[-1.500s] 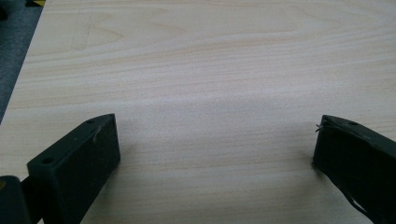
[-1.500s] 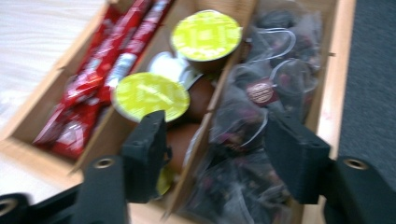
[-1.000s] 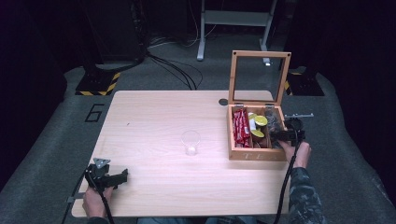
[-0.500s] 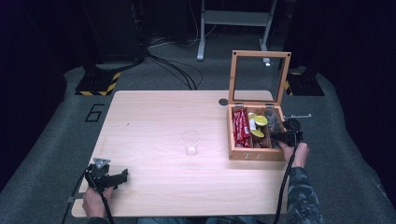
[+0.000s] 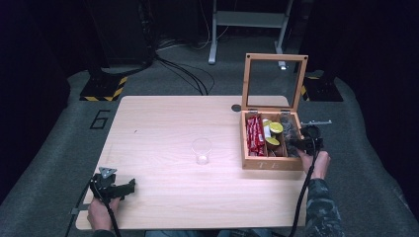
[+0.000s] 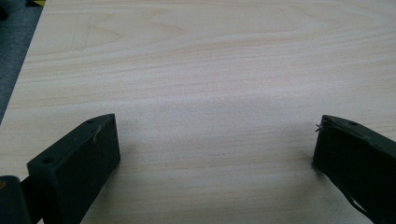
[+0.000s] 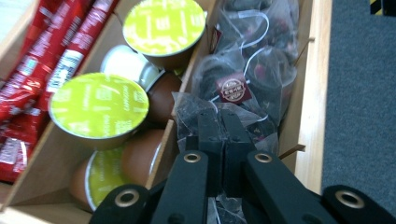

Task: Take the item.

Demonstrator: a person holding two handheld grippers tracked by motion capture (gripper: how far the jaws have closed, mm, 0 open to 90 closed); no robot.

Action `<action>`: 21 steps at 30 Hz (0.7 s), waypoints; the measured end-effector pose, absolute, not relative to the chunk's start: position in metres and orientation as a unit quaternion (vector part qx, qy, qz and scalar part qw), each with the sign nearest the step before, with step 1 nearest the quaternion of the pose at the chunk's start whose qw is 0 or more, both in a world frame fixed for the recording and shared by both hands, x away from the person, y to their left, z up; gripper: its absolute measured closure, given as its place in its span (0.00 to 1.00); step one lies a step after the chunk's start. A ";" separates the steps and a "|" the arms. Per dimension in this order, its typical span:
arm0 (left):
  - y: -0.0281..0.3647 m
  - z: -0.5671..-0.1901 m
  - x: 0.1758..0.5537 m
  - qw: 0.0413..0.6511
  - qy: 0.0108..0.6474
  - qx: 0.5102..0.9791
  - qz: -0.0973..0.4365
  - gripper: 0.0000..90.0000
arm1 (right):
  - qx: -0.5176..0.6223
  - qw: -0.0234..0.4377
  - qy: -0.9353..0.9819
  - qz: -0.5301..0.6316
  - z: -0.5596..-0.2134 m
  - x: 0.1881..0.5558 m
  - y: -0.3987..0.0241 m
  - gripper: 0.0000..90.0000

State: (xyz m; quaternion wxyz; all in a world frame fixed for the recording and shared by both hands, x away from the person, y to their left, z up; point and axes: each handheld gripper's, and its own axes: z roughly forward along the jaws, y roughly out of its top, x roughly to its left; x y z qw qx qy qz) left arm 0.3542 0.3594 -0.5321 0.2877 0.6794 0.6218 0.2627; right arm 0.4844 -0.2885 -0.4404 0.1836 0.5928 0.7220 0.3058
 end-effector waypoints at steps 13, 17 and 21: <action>0.359 -0.532 0.354 0.288 0.622 0.679 0.263 0.01 | 0.577 0.212 0.719 0.326 -0.410 0.468 -0.288 1.00; 0.359 -0.532 0.354 0.288 0.622 0.679 0.263 0.01 | 0.568 0.216 0.720 0.336 -0.402 0.463 -0.285 1.00; 0.359 -0.532 0.354 0.288 0.622 0.679 0.263 0.01 | 0.557 0.220 0.725 0.341 -0.394 0.459 -0.280 1.00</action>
